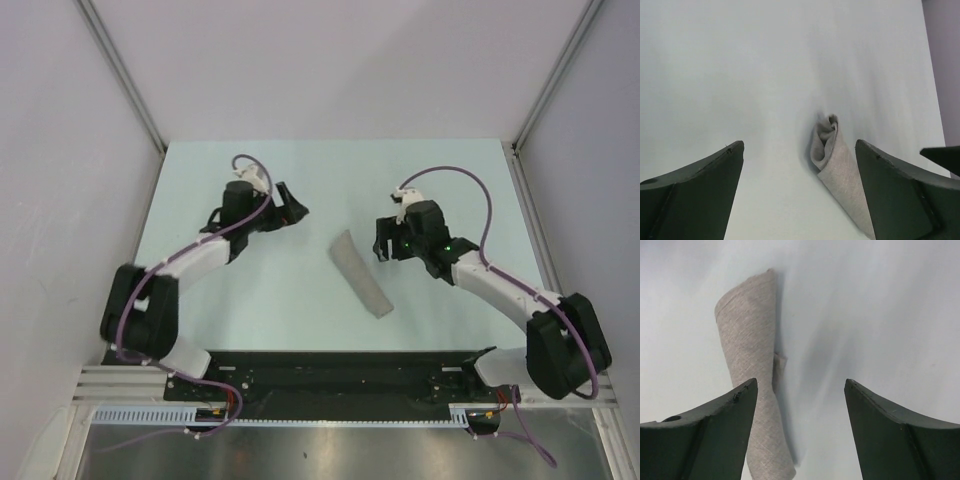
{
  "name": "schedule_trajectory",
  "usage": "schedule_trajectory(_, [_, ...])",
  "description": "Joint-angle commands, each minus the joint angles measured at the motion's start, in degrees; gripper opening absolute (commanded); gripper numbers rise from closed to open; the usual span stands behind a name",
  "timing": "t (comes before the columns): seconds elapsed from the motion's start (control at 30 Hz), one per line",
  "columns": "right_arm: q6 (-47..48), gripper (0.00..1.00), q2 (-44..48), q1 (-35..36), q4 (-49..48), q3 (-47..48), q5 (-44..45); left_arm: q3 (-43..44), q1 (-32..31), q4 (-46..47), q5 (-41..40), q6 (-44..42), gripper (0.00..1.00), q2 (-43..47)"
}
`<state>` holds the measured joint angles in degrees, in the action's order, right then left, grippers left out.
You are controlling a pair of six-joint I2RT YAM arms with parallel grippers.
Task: Fold the napkin, place the utensils inside, and roll it up
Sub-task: Roll the napkin with the utensil
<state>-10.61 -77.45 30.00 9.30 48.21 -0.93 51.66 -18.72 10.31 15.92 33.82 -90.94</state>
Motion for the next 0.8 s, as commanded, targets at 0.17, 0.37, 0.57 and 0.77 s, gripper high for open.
schedule_trajectory(0.17, [-0.3,0.76,13.5,-9.3,-5.4,-5.7,-3.6,-10.3,3.4,-15.7,-18.2,-7.5,1.0,36.5])
schedule_trajectory(0.37, [1.0,0.76,17.4,-10.4,-4.5,-6.6,-3.8,-11.7,3.4,-24.7,-17.3,-10.2,1.0,49.7])
schedule_trajectory(0.57, [1.6,0.76,20.0,-10.6,-4.5,-8.1,-3.3,-11.4,3.4,-30.6,-19.6,-12.3,1.0,54.4])
schedule_trajectory(0.77, [2.1,0.76,20.6,-10.6,-3.9,-8.6,-3.6,-11.7,3.4,-30.3,-18.7,-11.9,1.0,53.7])
